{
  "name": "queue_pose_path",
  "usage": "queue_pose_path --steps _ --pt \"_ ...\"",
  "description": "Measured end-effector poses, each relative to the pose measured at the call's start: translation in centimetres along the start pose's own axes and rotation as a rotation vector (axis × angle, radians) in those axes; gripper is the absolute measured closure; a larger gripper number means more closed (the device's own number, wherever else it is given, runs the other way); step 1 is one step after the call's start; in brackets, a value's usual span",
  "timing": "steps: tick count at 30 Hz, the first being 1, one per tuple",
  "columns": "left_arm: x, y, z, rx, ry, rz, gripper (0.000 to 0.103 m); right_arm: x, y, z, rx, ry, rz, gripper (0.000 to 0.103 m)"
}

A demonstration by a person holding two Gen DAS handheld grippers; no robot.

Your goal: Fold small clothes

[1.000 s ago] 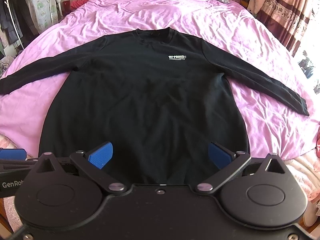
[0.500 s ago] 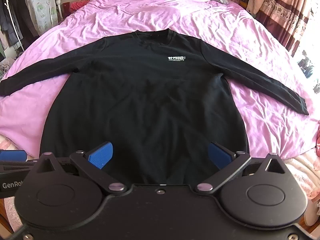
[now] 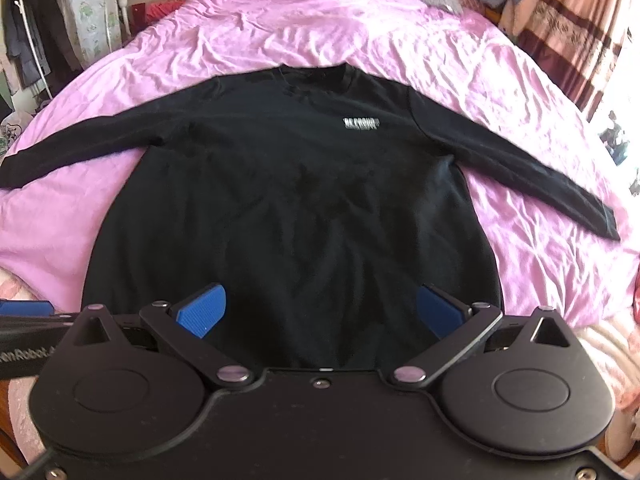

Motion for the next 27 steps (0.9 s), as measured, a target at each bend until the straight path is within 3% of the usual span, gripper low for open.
queue_pose_path --steps 4,8,11,16,19,22,27 --pt "-3.6 -0.1 1.7 0.091 -0.164 -0.087 0.036 -2.5 0.9 1.9 0.087 0.013 0.162 0.0" --pt "-8.6 0.3 3.5 0.221 -0.284 -0.147 0.036 -6.0 3.0 3.2 0.16 -0.058 0.19 0.0" --pt "-13.5 1.1 4.9 0.319 -0.384 -0.121 0.036 -9.6 4.5 4.4 0.26 -0.165 0.207 0.0" --pt "-23.1 3.0 7.4 0.412 -0.598 -0.06 0.037 -15.3 8.2 6.7 0.333 -0.221 0.284 0.0" --pt "-29.7 4.5 8.4 0.56 -0.767 -0.071 0.038 -18.3 10.5 7.5 0.324 -0.219 0.327 0.0" --pt "-36.8 6.9 8.5 0.678 -0.936 -0.006 0.042 -19.9 12.2 7.3 0.286 -0.198 0.34 0.0" --pt "-44.3 10.6 8.2 0.758 -1.096 0.099 0.044 -22.5 14.4 7.0 0.307 -0.199 0.398 0.0"
Point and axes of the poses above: each gripper's, at about its wrist camera, not at the fingertips, and y roughly the way its jaws point, x to its right, z to its top, the point moved 4 cm from there along y, roughly the way its jaws point, and after that the axes turned 15 degrees about x, right-handed, at the moved point
